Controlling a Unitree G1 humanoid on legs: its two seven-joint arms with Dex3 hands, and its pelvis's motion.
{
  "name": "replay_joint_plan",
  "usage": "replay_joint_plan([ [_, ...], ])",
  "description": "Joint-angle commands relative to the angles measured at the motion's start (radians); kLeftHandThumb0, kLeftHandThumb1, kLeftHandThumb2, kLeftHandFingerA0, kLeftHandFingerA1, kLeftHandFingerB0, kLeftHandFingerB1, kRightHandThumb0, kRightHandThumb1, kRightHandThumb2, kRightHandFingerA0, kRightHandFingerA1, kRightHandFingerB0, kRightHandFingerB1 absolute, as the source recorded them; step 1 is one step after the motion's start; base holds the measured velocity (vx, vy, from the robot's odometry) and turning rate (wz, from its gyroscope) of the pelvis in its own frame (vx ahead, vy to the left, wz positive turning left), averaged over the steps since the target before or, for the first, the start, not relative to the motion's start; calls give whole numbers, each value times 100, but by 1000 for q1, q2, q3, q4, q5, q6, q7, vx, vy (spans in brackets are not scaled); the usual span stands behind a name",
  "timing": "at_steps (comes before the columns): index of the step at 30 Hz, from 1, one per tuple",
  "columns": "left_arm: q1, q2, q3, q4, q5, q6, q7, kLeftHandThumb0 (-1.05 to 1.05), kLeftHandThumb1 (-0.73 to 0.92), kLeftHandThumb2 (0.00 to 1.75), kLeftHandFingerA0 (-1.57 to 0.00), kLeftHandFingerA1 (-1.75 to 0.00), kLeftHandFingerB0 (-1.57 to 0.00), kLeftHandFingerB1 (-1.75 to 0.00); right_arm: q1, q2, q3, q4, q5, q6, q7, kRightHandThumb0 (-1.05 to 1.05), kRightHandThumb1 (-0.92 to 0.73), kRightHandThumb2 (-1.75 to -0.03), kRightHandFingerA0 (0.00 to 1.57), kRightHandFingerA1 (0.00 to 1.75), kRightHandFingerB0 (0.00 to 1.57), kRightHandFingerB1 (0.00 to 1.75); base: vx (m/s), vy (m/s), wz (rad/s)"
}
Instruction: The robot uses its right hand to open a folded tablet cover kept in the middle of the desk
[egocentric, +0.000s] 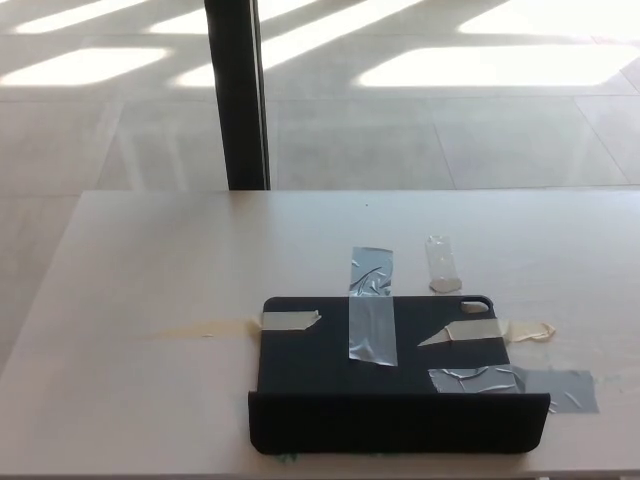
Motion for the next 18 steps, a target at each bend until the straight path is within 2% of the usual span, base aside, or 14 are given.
replay_joint_plan([
  [1, -76, 89, 216, 111, -211, 29, 21, -51, 29, 78, -84, -81, -71, -74, -54, -65, -334, -87, 334, 46, -123, -45, -35, -80, 86, 75, 80, 75, 0, 0, 0],
  [2, -77, 90, 220, 118, -206, 26, 10, -50, 29, 78, -84, -81, -70, -74, -82, -76, -355, -115, 343, 30, -117, -42, -50, -55, 91, 63, 80, 62, 0, 0, 0],
  [4, -77, 92, 229, 122, -201, 25, 7, -50, 29, 78, -84, -81, -70, -74, -84, -71, -365, -122, 334, 35, -115, -42, -50, -55, 91, 63, 80, 62, 0, 0, 0],
  [6, -82, 93, 240, 120, -199, 32, 10, -49, 29, 79, -84, -82, -69, -74, -124, -63, -378, -281, 343, 101, -149, -48, -53, -56, 84, 55, 91, 54, 0, 0, 0],
  [7, -87, 92, 241, 122, -195, 32, 9, -48, 29, 79, -85, -82, -70, -74, -156, -70, -366, -326, 331, 83, -147, -50, -52, -56, 90, 52, 80, 49, 0, 0, 0],
  [8, -90, 91, 243, 124, -191, 31, 8, -46, 43, 54, -90, -77, -75, -69, -179, -72, -357, -365, 321, 78, -150, -52, -52, -57, 85, 50, 75, 47, 0, 0, 0],
  [9, -93, 92, 244, 131, -188, 25, 7, -47, 43, 53, -90, -76, -76, -69, -209, -72, -338, -424, 316, 73, -144, -53, -55, -57, 75, 50, 68, 46, 0, 0, 0],
  [10, -97, 92, 248, 138, -186, 21, 4, -47, 44, 53, -89, -76, -78, -70, -236, -69, -333, -472, 323, 92, -146, -53, -53, -57, 75, 48, 65, 43, 0, 0, 0],
  [11, -97, 91, 251, 140, -186, 17, 1, -53, 29, 79, -84, -82, -72, -75, -277, -79, -307, -534, 323, 117, -137, -61, -55, -58, 65, 44, 55, 38, 0, 0, 0],
  [12, -96, 89, 251, 138, -185, 16, 3, -53, 29, 79, -84, -82, -72, -75, -303, -95, -270, -575, 302, 118, -113, -61, -55, -58, 65, 44, 55, 38, 0, 0, 0],
  [13, -96, 89, 257, 137, -190, 19, 0, -51, 28, 79, -84, -82, -70, -75, -318, -115, -234, -609, 286, 131, -73, -67, -53, -60, 74, 143, 50, 37, 0, 0, 0],
  [14, -96, 89, 260, 136, -190, 21, 0, -51, 29, 78, -84, -82, -71, -75, -333, -123, -211, -643, 277, 149, -61, -71, -44, -80, 112, 138, 43, 47, 0, 0, 0],
  [17, -94, 88, 265, 135, -189, 25, 0, -51, 29, 78, -84, -82, -71, -75, -355, -134, -176, -699, 265, 182, -45, -71, -44, -80, 112, 138, 43, 47, 0, 0, 0],
  [18, -92, 89, 264, 133, -186, 30, 3, -50, 30, 78, -83, -81, -69, -74, -343, -151, -117, -808, 284, 194, 47, -68, -54, -58, 58, 60, 46, 39, 0, 0, 0],
])
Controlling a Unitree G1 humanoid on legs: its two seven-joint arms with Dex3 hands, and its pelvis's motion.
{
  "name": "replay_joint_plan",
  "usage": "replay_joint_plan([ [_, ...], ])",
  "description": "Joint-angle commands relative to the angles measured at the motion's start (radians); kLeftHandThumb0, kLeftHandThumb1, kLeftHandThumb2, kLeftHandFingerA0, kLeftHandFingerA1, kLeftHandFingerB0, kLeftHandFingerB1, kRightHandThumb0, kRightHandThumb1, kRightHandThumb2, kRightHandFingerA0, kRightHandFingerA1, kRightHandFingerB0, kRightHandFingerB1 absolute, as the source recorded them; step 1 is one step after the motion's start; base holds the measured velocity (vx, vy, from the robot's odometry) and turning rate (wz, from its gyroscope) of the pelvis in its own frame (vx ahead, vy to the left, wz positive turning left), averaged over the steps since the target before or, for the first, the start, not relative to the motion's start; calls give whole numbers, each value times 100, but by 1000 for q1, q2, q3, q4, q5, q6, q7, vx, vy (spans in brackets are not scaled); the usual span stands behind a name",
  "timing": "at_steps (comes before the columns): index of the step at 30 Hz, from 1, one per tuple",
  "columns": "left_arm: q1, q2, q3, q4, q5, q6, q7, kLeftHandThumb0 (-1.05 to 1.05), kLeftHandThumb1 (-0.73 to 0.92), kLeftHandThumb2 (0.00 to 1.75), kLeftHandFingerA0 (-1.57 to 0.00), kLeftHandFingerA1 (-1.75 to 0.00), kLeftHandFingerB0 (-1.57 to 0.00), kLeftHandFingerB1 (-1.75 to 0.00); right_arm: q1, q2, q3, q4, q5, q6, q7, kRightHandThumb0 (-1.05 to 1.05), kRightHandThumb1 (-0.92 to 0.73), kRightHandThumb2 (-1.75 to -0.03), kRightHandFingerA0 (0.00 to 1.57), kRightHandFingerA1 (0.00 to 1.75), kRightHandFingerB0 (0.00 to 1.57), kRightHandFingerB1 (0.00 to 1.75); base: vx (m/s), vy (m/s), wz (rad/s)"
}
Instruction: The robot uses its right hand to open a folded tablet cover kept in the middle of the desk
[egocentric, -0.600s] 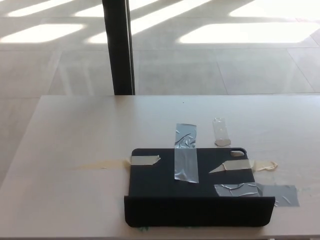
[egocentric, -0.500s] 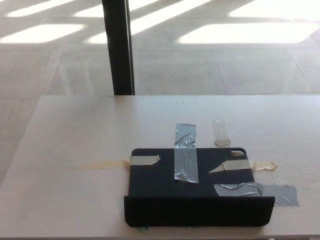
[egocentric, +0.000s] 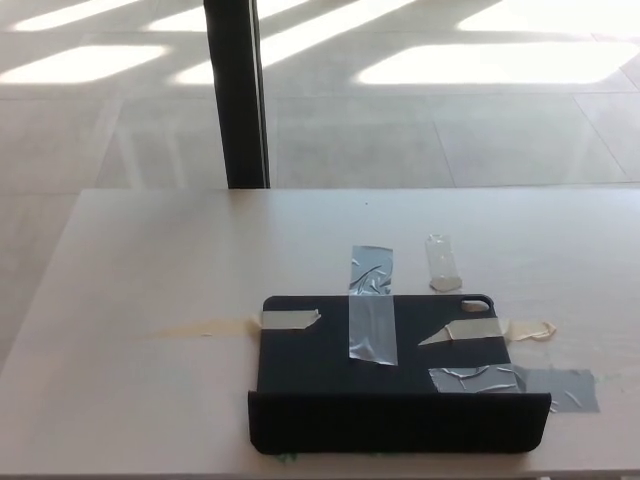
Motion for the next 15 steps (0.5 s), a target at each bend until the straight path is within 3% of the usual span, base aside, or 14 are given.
replay_joint_plan([
  [1, -14, 57, 57, 35, -93, 27, -5, -50, 30, 79, -82, -81, -69, -74, -104, -109, 145, -403, 103, 158, 94, -67, -53, -57, 70, 64, 46, 37, 0, 0, 0],
  [2, -16, 58, 58, 37, -95, 28, -5, -49, 29, 78, -82, -82, -70, -75, -116, -105, 173, -442, 96, 165, 94, -66, -51, -57, 43, 54, 43, 34, 0, 0, 0],
  [3, -17, 58, 56, 36, -92, 29, -1, -50, 29, 78, -84, -82, -70, -75, -120, -109, 192, -455, 82, 161, 102, -68, -43, -81, 34, 55, 27, 44, 0, 0, 0],
  [4, -18, 58, 52, 34, -89, 32, 3, -50, 29, 79, -85, -83, -69, -75, -126, -133, 258, -502, 26, 168, 121, -66, -57, -58, 41, 45, 31, 31, 0, 0, 0],
  [5, -18, 57, 52, 34, -91, 28, -2, -51, 29, 78, -84, -82, -70, -75, -147, -150, 348, -521, -78, 100, 142, -65, -48, -82, 25, 52, 14, 42, 0, 0, 0],
  [7, -18, 58, 51, 35, -90, 26, -2, -52, 29, 78, -84, -82, -70, -75, -158, -149, 391, -540, -111, 91, 143, -65, -46, -82, 31, 56, 13, 41, 0, 0, 0],
  [8, -18, 59, 48, 36, -87, 26, 0, -52, 30, 79, -83, -81, -68, -74, -186, -137, 455, -547, -149, 61, 152, -62, -45, -77, 25, 52, 15, 41, 0, 0, 0],
  [9, -18, 60, 46, 39, -86, 25, -2, -48, 45, 53, -90, -76, -73, -68, -203, -118, 490, -530, -138, 20, 181, -58, -45, -75, 21, 50, 13, 40, 0, 0, 0],
  [10, -20, 61, 48, 41, -89, 26, -4, -50, 30, 79, -84, -82, -67, -74, -212, -109, 512, -522, -138, 13, 190, -54, -54, -57, 25, 41, 21, 29, 0, 0, 0],
  [13, -21, 62, 48, 41, -91, 27, -4, -51, 30, 79, -83, -82, -67, -73, -213, -122, 626, -502, -245, -28, 198, -61, -56, -58, 22, 36, 23, 28, 0, 0, 0],
  [14, -21, 61, 49, 40, -91, 25, 0, -47, 44, 54, -90, -78, -72, -69, -215, -127, 664, -506, -267, -38, 213, -63, -55, -57, 18, 37, 23, 28, 0, 0, 0],
  [15, -23, 62, 51, 43, -94, 28, 3, -51, 29, 79, -84, -82, -68, -74, -217, -148, 717, -498, -335, -84, 216, -63, -56, -57, 16, 39, 22, 28, 0, 0, 0],
])
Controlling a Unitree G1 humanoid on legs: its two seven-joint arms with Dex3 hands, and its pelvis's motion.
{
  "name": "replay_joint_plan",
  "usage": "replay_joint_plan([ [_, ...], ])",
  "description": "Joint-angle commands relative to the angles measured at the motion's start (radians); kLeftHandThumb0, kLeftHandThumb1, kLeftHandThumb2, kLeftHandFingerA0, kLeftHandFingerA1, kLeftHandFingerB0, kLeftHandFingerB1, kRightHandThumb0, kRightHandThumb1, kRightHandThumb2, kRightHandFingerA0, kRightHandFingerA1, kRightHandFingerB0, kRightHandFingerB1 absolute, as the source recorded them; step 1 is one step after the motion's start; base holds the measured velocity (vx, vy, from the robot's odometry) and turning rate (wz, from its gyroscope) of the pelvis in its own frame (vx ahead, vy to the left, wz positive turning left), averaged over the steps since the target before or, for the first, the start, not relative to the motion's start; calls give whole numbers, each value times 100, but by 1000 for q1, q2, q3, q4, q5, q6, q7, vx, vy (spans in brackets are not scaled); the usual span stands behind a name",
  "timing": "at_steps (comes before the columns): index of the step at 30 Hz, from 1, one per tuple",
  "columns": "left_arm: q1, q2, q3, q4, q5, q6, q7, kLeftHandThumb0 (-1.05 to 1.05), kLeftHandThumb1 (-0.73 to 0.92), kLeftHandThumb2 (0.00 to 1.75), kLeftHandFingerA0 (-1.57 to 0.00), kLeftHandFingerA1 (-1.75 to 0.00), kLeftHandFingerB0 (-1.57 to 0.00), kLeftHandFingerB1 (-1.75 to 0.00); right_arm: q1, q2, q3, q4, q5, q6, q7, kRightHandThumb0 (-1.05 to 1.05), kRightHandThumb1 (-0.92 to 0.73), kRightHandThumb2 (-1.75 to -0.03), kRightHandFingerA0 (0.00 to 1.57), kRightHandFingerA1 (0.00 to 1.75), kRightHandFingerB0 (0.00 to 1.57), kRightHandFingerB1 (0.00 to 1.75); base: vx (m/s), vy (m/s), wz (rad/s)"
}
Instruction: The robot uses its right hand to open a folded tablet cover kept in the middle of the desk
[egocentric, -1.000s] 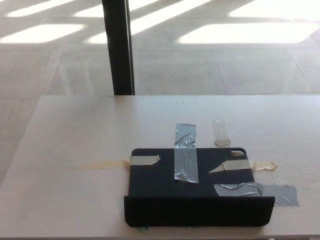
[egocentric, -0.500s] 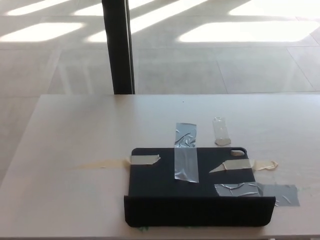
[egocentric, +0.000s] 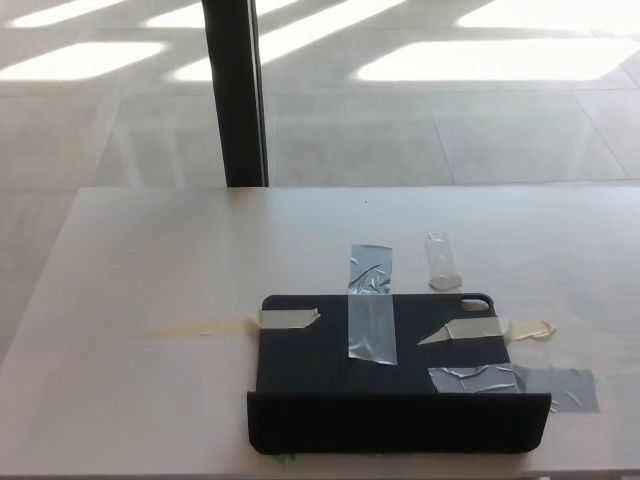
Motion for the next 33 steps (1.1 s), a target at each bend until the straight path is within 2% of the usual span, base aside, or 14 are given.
replay_joint_plan([
  [1, -8, 63, 22, 23, -57, 25, -2, -52, 30, 79, -83, -82, -69, -74, -58, -124, 401, -127, -331, -86, 166, -66, -52, -57, 15, 37, 22, 29, 0, 0, 0],
  [3, -5, 64, 21, 26, -56, 25, -3, -52, 30, 78, -83, -81, -70, -74, -58, -146, 440, -131, -362, -88, 176, -66, -53, -57, 15, 36, 20, 28, 0, 0, 0],
  [4, -7, 67, 21, 26, -57, 27, -8, -52, 30, 79, -83, -81, -70, -74, -83, -182, 511, -124, -410, -82, 230, -37, -28, -91, 2, 52, 0, 48, 0, 0, 0],
  [5, -7, 66, 20, 26, -55, 23, -10, -53, 30, 79, -83, -81, -68, -74, -98, -205, 553, -130, -434, -64, 263, -81, -49, -88, 10, 47, 5, 38, 0, 0, 0],
  [7, -13, 64, 20, 26, -56, 27, -4, -52, 29, 78, -83, -82, -68, -74, -115, -220, 587, -121, -436, -61, 286, -77, -56, -58, 11, 36, 14, 26, 0, 0, 0],
  [8, -16, 65, 21, 31, -56, 26, -4, -50, 29, 78, -84, -82, -68, -74, -131, -233, 622, -118, -424, -40, 332, -77, -45, -85, 5, 38, 9, 31, 0, 0, 0],
  [9, -15, 64, 18, 30, -53, 23, -4, -48, 44, 53, -92, -78, -74, -69, -134, -240, 648, -114, -430, -39, 347, -76, -44, -85, 5, 33, 9, 31, 0, 0, 0],
  [13, -15, 65, 14, 27, -50, 19, -7, -47, 43, 53, -86, -76, -77, -69, -146, -258, 772, -86, -478, -46, 405, -76, -44, -85, 5, 33, 9, 30, 0, 0, 0],
  [14, -15, 66, 15, 26, -51, 24, -10, -51, 29, 78, -82, -81, -71, -74, -147, -254, 791, -80, -470, -37, 412, -79, -51, -57, 8, 31, 14, 25, 0, 0, 0],
  [15, -14, 66, 14, 31, -50, 19, -11, -53, 29, 78, -82, -80, -70, -74, -153, -246, 833, -55, -479, -30, 433, -75, -43, -85, 4, 32, 9, 30, 0, 0, 0],
  [23, -18, 68, 9, 28, -45, 20, -6, -50, 45, 54, -88, -76, -71, -67, -193, -228, 973, 44, -518, -43, 441, -73, -41, -86, 4, 33, 8, 30, 0, 0, 0],
  [24, -15, 69, 10, 26, -48, 23, -12, -52, 45, 54, -87, -76, -70, -67, -215, -222, 1006, 69, -526, -35, 465, -89, -53, -56, 4, 33, 11, 27, 0, 0, 0],
  [32, -12, 70, 6, 33, -50, 12, -18, -55, 44, 54, -85, -75, -69, -67, -261, -230, 1147, 32, -608, 22, 554, -76, -43, -88, 4, 30, 9, 30, 0, 0, 0],
  [33, -13, 70, 5, 34, -50, 15, -18, -54, 46, 53, -87, -76, -70, -66, -264, -227, 1160, 40, -618, 16, 554, -84, -52, -57, 5, 36, 12, 28, 0, 0, 0],
])
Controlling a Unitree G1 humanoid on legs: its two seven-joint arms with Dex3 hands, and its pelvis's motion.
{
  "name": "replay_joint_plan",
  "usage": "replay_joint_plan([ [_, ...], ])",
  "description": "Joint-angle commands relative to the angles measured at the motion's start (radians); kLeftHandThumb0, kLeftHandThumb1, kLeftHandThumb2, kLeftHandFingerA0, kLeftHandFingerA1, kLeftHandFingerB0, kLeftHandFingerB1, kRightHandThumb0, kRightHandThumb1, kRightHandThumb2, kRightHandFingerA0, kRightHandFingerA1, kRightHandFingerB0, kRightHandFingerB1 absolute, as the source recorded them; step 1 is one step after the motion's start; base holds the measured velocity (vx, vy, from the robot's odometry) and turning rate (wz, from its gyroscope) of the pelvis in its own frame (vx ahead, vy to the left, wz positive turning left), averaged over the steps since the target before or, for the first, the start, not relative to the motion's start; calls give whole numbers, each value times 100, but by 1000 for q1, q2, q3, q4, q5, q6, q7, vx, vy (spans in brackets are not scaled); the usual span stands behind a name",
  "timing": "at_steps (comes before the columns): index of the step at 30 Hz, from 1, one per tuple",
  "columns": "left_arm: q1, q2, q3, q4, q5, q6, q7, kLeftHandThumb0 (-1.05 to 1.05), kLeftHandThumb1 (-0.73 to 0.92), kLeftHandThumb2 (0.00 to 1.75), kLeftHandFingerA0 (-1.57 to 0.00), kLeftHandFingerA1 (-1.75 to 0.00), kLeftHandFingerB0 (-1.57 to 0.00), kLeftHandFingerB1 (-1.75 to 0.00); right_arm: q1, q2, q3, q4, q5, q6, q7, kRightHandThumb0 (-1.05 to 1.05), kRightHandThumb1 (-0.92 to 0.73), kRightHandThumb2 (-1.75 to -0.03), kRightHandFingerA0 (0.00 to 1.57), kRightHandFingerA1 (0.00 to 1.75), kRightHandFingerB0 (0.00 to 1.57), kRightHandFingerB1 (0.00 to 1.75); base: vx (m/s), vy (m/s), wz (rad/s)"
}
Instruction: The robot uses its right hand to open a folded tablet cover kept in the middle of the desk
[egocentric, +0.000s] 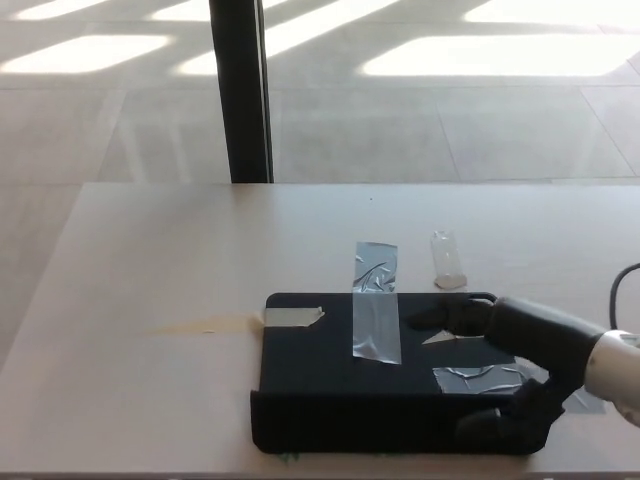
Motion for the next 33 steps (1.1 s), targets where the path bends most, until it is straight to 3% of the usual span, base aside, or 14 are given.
replay_joint_plan([
  [1, -2, 43, 4, 16, -44, 15, -15, -54, 45, 54, -89, -77, -69, -67, -58, -40, 137, 5, -207, 13, 178, -84, -51, -58, 6, 36, 13, 27, 0, 0, 0],
  [4, -10, 45, 6, 16, -52, 20, -8, -57, 30, 79, -83, -81, -70, -75, -89, -38, 221, 27, -357, 7, 152, -39, -13, -84, 2, 52, 0, 49, 0, 0, 0],
  [6, -10, 45, 3, 15, -52, 20, -6, -54, 29, 79, -83, -81, -70, -75, -104, -44, 262, 32, -428, 1, 147, -81, -47, -92, 5, 46, 2, 35, 0, 0, 0],
  [7, -8, 47, -1, 15, -48, 19, -9, -52, 45, 54, -88, -76, -67, -66, -108, -38, 296, 47, -481, 8, 138, -89, -54, -57, 9, 40, 13, 27, 0, 0, 0],
  [8, -4, 49, -5, 10, -45, 18, -13, -58, 32, 79, -83, -80, -64, -72, -108, -30, 336, 63, -540, 15, 124, -39, -12, -84, 3, 53, 0, 49, 0, 0, 0],
  [10, -1, 48, -8, 4, -44, 25, -13, -58, 32, 80, -83, -80, -64, -72, -101, -26, 360, 68, -569, 29, 119, -39, -10, -83, 3, 53, 0, 50, 0, 0, 0],
  [11, 0, 45, -8, 5, -44, 24, -13, -56, 32, 79, -82, -80, -66, -73, -101, -21, 395, 66, -624, 48, 123, -92, -53, -58, 15, 48, 12, 30, 0, 0, 0],
  [13, 6, 42, -11, 9, -42, 11, -20, -57, 31, 80, -83, -80, -70, -74, -94, -12, 434, 45, -688, 85, 139, -89, -45, -89, 22, 62, 2, 34, 0, 0, 0],
  [24, 1, 41, -12, 7, -43, 11, -18, -52, 46, 53, -87, -75, -63, -64, 37, 19, 443, -31, -695, 174, 61, -86, -57, -58, 37, 102, 18, 31, 0, 0, 0],
  [27, -5, 44, -16, 11, -39, 12, -13, -60, 33, 80, -83, -79, -64, -72, 101, 23, 379, -88, -612, 211, 32, -82, -55, -57, 36, 84, 18, 31, 0, 0, 0],
  [30, -9, 50, -17, 8, -41, 22, 0, -60, 32, 79, -83, -80, -63, -72, 238, 25, 261, -259, -528, 307, 19, -81, -45, -85, 25, 58, 11, 40, 0, 0, 0],
  [31, -3, 49, -15, 8, -44, 21, 0, -59, 32, 78, -83, -80, -63, -71, 250, 28, 251, -271, -531, 310, 22, -88, -58, -58, 24, 55, 13, 33, 0, 0, 0],
  [32, -2, 49, -15, 9, -44, 20, -3, -56, 31, 80, -83, -80, -65, -73, 267, 29, 236, -286, -519, 317, 22, -80, -44, -84, 21, 54, 10, 40, 0, 0, 0],
  [33, 2, 50, -18, 13, -42, 15, -10, -55, 45, 54, -89, -75, -67, -65, 304, 25, 207, -326, -498, 333, 27, -80, -46, -86, 19, 52, 7, 37, 0, 0, 0],
])
